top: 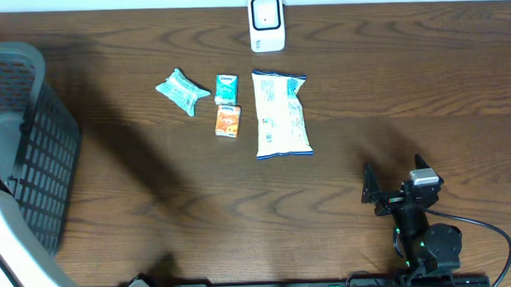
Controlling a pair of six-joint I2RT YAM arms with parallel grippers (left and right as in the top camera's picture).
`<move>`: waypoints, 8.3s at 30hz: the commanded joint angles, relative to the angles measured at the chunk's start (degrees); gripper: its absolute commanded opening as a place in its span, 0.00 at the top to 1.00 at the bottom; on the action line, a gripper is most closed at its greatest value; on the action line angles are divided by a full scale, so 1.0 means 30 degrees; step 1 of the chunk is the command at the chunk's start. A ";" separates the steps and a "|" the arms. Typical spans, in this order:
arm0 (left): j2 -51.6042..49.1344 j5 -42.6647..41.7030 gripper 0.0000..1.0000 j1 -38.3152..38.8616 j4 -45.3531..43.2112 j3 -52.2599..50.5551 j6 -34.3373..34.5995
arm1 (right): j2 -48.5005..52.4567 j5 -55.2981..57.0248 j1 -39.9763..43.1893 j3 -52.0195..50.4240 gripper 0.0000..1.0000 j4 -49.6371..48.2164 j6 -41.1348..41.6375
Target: Scan the item barcode
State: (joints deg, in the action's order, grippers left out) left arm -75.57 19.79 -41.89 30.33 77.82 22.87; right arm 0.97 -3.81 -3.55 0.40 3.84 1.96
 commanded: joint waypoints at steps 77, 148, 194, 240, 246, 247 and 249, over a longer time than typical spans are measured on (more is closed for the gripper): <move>-0.9770 -0.3810 0.08 -0.6193 0.2535 -0.3373 0.2091 | -0.0036 0.0095 0.0117 -0.0029 0.01 0.0080 0.0189; 0.3184 -1.9970 0.33 -0.4036 -0.5319 -0.1071 0.7584 | -0.0036 0.0095 0.0117 -0.0029 0.01 0.0087 0.0189; -1.0637 -0.6309 0.32 1.7828 0.2091 -0.1304 -0.4393 | -0.0036 0.0095 0.0117 -0.0029 0.01 0.0080 0.0189; -0.3905 -0.6790 0.02 1.1839 0.3315 -0.0299 -0.3388 | -0.0036 0.0095 0.0117 -0.0029 0.01 0.0080 0.0189; -0.3905 -0.6790 0.02 1.1839 0.3315 -0.0299 -0.3388 | -0.0036 0.0095 0.0117 -0.0029 0.01 0.0080 0.0189; -0.3905 -0.6790 0.02 1.1839 0.3315 -0.0299 -0.3388 | -0.0036 0.0095 0.0117 -0.0029 0.01 0.0080 0.0189; -0.3905 -0.6790 0.02 1.1839 0.3315 -0.0299 -0.3388 | -0.0036 0.0095 0.0117 -0.0029 0.01 0.0080 0.0189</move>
State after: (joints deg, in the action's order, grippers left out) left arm -86.91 -0.10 -6.13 40.12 77.25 12.23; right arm 0.99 -3.81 -3.55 0.40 3.84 1.96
